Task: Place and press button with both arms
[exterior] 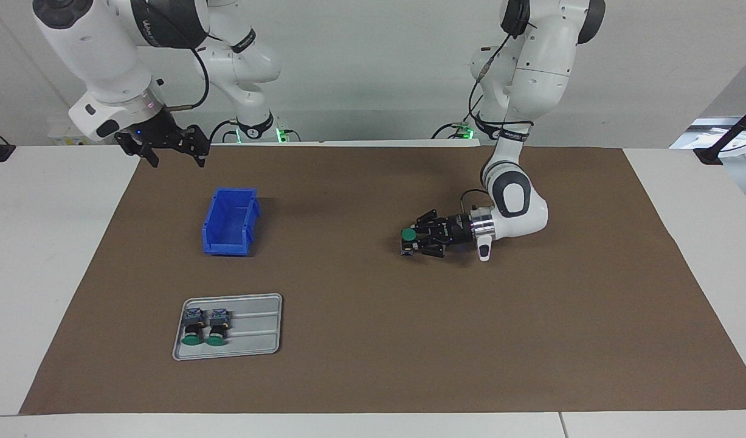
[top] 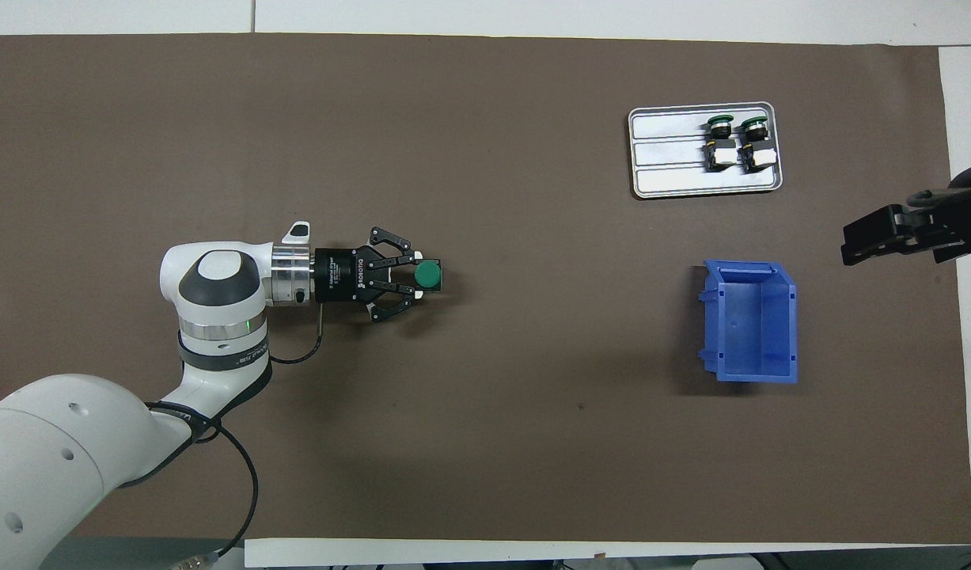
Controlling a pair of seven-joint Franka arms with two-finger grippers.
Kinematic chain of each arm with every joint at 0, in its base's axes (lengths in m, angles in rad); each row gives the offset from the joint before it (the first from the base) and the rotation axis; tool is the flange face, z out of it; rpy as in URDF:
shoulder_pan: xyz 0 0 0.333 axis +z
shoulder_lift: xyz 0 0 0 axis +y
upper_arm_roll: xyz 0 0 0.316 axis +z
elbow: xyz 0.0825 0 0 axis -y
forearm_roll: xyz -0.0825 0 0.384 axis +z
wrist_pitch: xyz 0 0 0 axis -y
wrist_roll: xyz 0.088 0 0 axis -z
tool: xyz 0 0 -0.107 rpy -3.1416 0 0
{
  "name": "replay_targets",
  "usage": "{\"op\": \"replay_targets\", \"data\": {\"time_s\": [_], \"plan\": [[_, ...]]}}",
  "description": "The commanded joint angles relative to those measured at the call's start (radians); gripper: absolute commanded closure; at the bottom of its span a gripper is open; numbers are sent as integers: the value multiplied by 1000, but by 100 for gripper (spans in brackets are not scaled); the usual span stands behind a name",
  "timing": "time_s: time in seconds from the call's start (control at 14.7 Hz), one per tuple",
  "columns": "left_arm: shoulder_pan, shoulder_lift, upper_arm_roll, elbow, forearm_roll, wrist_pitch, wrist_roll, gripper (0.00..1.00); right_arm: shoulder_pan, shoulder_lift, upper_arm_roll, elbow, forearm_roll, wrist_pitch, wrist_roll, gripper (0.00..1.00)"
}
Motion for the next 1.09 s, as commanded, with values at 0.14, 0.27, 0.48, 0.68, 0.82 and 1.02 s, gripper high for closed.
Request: {"op": "replay_targets", "data": {"time_s": [0.14,0.27,0.48,0.68,0.82,1.02], "plan": [[-21,-16,7,-15,-25,34,15,55,-9,-22,6,-23,6,2,-19,2],[-22,-19,9,-13,-25,37,5,52,-9,-22,6,-23,6,2,-19,2],[-31,-31,9,-12,-25,75,-20,44,-9,-22,6,-25,6,2,-19,2],[-39,-42,9,-10,-25,96,-46,36,-9,-22,6,-23,6,2,-19,2],[-47,-45,9,-10,-25,116,-63,31,-9,-22,6,-23,6,2,-19,2],[-50,-62,12,-10,-22,120,-86,28,-9,-22,6,-23,6,2,-19,2]]}}
